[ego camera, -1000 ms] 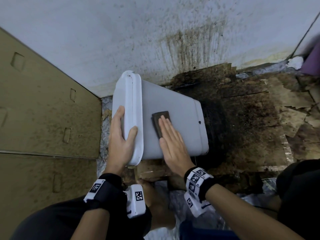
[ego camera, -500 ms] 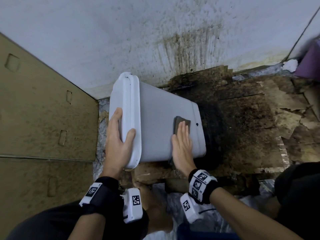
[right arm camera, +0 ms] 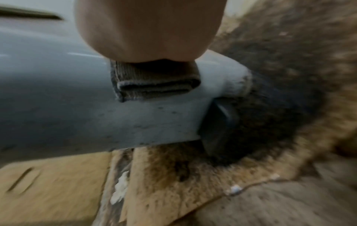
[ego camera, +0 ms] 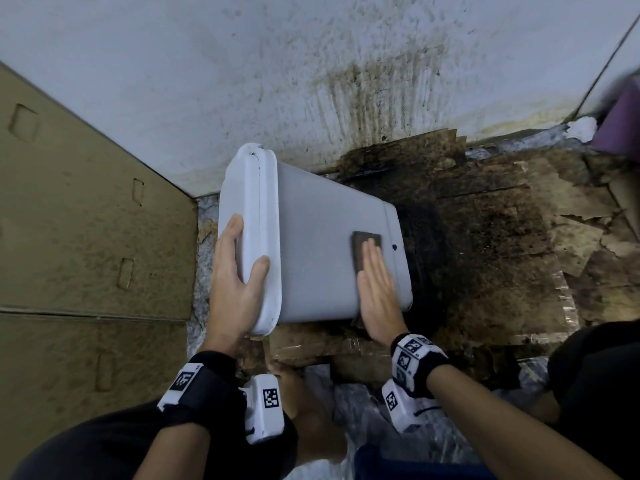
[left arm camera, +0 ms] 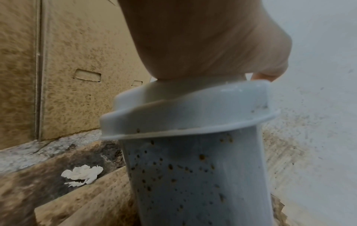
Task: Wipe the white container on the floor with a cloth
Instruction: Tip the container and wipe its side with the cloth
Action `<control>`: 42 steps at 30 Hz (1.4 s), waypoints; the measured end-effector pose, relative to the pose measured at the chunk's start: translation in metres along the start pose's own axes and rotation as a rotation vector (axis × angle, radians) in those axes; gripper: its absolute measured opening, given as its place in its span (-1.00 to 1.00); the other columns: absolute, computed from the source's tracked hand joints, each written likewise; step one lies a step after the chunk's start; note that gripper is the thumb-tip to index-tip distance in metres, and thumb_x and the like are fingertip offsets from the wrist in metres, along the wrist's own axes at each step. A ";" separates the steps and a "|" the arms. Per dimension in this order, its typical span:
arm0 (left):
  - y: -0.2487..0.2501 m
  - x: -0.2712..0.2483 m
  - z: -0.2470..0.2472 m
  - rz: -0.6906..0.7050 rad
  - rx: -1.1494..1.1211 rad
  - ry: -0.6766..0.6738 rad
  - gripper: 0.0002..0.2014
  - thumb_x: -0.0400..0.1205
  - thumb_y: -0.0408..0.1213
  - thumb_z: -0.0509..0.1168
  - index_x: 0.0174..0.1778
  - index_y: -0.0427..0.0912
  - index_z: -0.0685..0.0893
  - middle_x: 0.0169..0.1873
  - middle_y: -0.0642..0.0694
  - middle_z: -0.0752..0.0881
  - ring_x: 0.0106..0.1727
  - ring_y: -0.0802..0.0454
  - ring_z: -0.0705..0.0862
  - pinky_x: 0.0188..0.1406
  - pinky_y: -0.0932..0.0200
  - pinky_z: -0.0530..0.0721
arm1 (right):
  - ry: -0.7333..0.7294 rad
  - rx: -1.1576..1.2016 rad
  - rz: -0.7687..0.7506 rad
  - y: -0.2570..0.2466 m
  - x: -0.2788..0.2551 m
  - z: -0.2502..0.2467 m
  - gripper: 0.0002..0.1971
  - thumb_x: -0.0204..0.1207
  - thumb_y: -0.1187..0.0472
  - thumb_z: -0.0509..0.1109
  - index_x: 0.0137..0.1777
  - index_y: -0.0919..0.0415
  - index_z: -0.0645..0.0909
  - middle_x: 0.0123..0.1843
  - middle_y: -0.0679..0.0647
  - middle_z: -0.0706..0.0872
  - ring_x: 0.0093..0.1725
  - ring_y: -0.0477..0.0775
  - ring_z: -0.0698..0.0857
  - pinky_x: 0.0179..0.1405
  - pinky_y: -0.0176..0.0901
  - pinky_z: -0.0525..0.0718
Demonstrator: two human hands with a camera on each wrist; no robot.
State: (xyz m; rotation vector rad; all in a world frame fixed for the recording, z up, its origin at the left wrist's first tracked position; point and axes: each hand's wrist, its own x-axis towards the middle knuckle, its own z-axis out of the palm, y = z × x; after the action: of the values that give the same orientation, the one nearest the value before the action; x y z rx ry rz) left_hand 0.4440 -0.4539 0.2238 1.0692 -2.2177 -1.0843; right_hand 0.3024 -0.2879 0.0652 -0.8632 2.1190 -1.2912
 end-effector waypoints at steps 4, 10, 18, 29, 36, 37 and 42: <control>0.001 0.001 0.001 0.014 0.005 -0.006 -0.29 0.65 0.07 0.24 0.77 0.07 0.30 0.77 0.06 0.35 0.78 0.08 0.31 0.76 -0.29 0.35 | 0.012 0.089 0.218 0.029 0.009 -0.005 -0.44 0.89 0.15 -0.13 0.81 0.13 -0.23 0.79 -0.15 -0.29 0.78 -0.18 -0.26 0.81 0.10 -0.15; 0.001 0.001 0.004 0.030 0.023 -0.002 -0.27 0.65 0.06 0.23 0.79 0.00 0.30 0.78 0.05 0.32 0.80 0.09 0.28 0.79 -0.27 0.30 | 0.019 0.086 0.324 -0.045 0.008 0.009 -0.31 0.72 -0.08 -0.20 0.81 0.06 -0.26 0.79 -0.20 -0.30 0.79 -0.18 -0.28 0.79 0.05 -0.23; 0.007 -0.001 0.005 0.038 0.096 -0.013 -0.27 0.67 0.09 0.19 0.80 -0.06 0.29 0.79 0.01 0.31 0.80 0.10 0.26 0.81 -0.19 0.28 | -0.099 0.064 -0.206 -0.118 -0.021 0.022 -0.40 0.80 0.00 -0.25 0.82 -0.04 -0.21 0.84 -0.24 -0.23 0.80 -0.20 -0.22 0.75 -0.18 -0.31; 0.008 -0.002 0.004 0.014 0.051 -0.002 -0.26 0.63 0.09 0.21 0.79 0.01 0.30 0.78 0.07 0.33 0.79 0.11 0.29 0.79 -0.25 0.30 | 0.062 0.093 0.164 0.004 -0.007 0.006 -0.45 0.86 0.02 -0.16 0.80 -0.05 -0.18 0.82 -0.22 -0.23 0.78 -0.31 -0.21 0.81 0.09 -0.13; 0.013 -0.002 0.008 0.020 0.085 0.003 -0.22 0.62 0.10 0.20 0.81 -0.05 0.31 0.78 0.06 0.33 0.79 0.12 0.27 0.81 -0.19 0.28 | 0.059 0.161 0.427 -0.029 0.008 0.003 -0.40 0.88 0.10 -0.05 0.81 0.10 -0.22 0.85 -0.06 -0.21 0.81 -0.15 -0.21 0.76 -0.08 -0.26; 0.014 -0.002 0.008 0.016 0.088 0.003 -0.22 0.62 0.10 0.20 0.81 -0.05 0.30 0.78 0.06 0.33 0.80 0.13 0.27 0.81 -0.18 0.27 | 0.046 0.160 0.422 -0.037 0.007 0.004 -0.40 0.87 0.09 -0.06 0.81 0.10 -0.23 0.85 -0.07 -0.22 0.80 -0.15 -0.23 0.77 -0.06 -0.26; 0.019 -0.002 0.012 0.027 0.091 -0.005 -0.28 0.68 -0.03 0.24 0.80 -0.08 0.30 0.79 0.02 0.32 0.79 0.16 0.24 0.82 -0.02 0.21 | -0.077 0.124 0.173 -0.097 0.004 0.006 -0.34 0.75 -0.12 -0.23 0.81 -0.02 -0.28 0.78 -0.24 -0.35 0.75 -0.30 -0.34 0.77 -0.10 -0.34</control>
State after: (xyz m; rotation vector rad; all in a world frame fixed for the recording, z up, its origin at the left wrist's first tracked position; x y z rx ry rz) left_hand 0.4292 -0.4390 0.2319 1.0717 -2.2977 -0.9843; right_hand 0.3290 -0.3279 0.1496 -0.6525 1.9837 -1.2634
